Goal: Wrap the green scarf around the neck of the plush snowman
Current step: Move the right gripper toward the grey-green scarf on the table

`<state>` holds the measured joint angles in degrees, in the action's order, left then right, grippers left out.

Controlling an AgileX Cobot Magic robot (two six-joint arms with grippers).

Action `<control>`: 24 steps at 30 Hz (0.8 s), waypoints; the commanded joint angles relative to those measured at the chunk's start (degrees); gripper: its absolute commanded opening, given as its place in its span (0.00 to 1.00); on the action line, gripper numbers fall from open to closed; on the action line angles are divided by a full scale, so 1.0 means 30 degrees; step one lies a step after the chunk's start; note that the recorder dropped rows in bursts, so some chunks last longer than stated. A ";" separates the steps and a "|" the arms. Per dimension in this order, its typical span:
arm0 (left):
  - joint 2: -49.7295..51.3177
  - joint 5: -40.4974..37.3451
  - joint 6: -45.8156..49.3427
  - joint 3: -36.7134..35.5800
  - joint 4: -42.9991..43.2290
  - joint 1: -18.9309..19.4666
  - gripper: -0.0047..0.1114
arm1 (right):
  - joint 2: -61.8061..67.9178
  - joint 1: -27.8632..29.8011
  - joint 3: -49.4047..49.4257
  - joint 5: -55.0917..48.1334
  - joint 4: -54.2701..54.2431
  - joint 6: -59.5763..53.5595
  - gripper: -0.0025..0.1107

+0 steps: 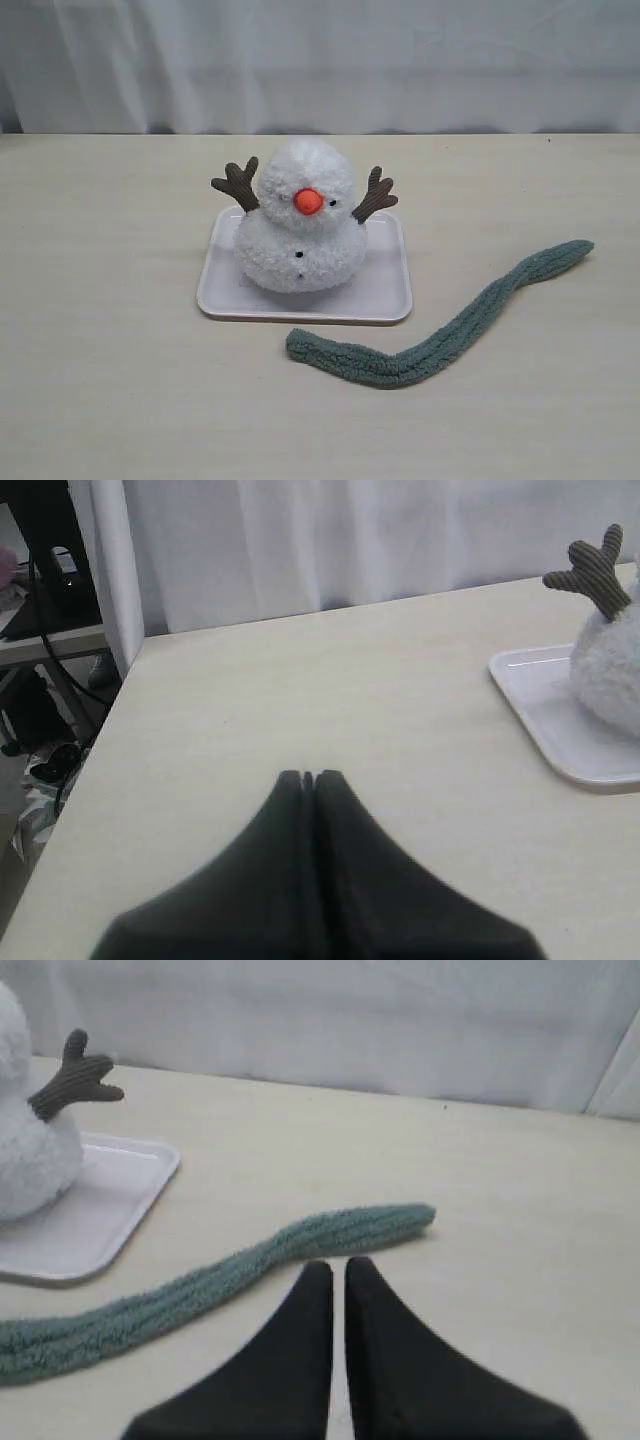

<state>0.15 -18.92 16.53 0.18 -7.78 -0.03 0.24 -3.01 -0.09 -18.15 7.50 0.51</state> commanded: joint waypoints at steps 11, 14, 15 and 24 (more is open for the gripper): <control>-0.0050 0.0136 -0.0109 -0.0060 -0.0072 -0.0096 0.04 | -0.0079 0.0091 0.0029 1.3908 0.0229 0.0277 0.06; -0.0050 0.0136 -0.0109 -0.0060 -0.0072 -0.0096 0.04 | -0.0079 0.0091 0.0029 1.7047 0.0104 0.1525 0.06; -0.0050 0.0136 -0.0109 -0.0060 -0.0072 -0.0096 0.04 | -0.0079 0.0091 0.0029 1.8022 0.0068 0.2342 0.06; -0.0050 0.0136 -0.0109 -0.0060 -0.0072 -0.0096 0.04 | -0.0009 0.0091 -0.4274 1.0598 0.0068 0.5660 0.13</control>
<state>0.15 -18.92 16.53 0.18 -7.78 -0.03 0.13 -3.01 -7.45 24.81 7.82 16.34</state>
